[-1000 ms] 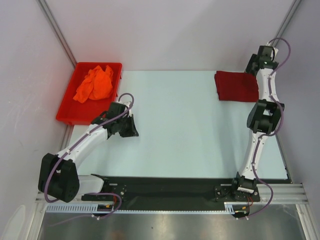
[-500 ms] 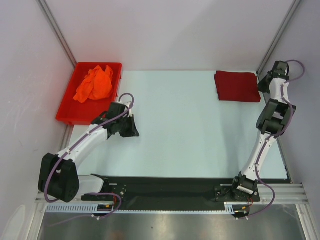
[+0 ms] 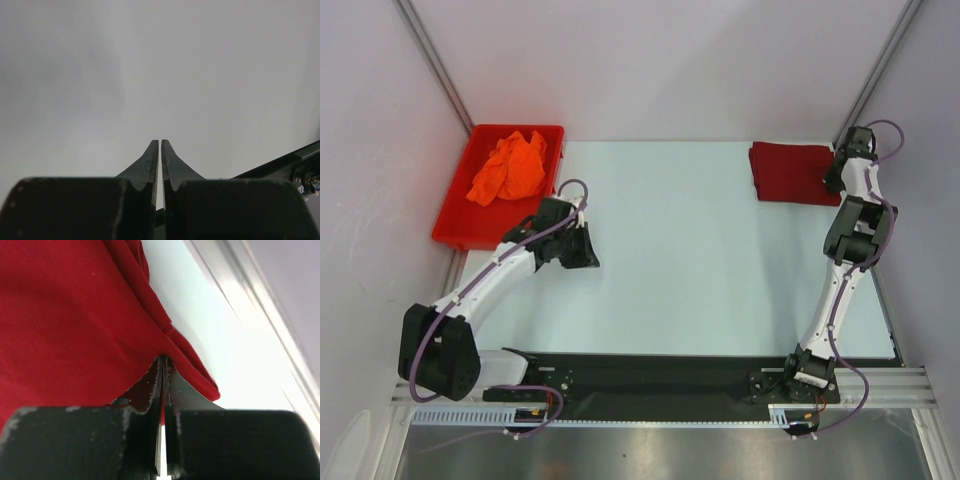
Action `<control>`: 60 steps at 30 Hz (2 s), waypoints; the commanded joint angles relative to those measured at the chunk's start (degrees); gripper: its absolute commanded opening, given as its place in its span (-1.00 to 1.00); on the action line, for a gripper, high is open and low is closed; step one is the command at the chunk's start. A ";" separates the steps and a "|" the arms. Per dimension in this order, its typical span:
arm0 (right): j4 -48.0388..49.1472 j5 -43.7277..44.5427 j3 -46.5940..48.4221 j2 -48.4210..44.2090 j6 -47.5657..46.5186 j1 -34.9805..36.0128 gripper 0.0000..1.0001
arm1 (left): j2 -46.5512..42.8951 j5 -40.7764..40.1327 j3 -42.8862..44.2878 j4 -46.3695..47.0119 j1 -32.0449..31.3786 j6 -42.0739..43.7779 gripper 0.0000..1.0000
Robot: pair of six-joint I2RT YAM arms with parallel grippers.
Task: Fold and stack the t-shirts
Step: Neatly place the folded tshirt to the corner
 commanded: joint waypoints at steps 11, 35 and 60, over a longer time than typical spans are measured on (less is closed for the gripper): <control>1.94 14.69 4.74 2.92 -5.20 1.97 -1.00 | 0.16 -0.64 2.82 -1.26 -0.34 0.17 -0.83; 9.39 -23.08 -14.67 -11.59 8.68 10.41 -1.00 | -1.59 -0.64 5.28 -2.49 -0.42 -1.41 -0.82; -10.01 -16.53 -13.34 -21.94 5.01 14.36 -0.94 | -8.00 -3.19 4.84 -4.78 -1.92 -5.27 -0.81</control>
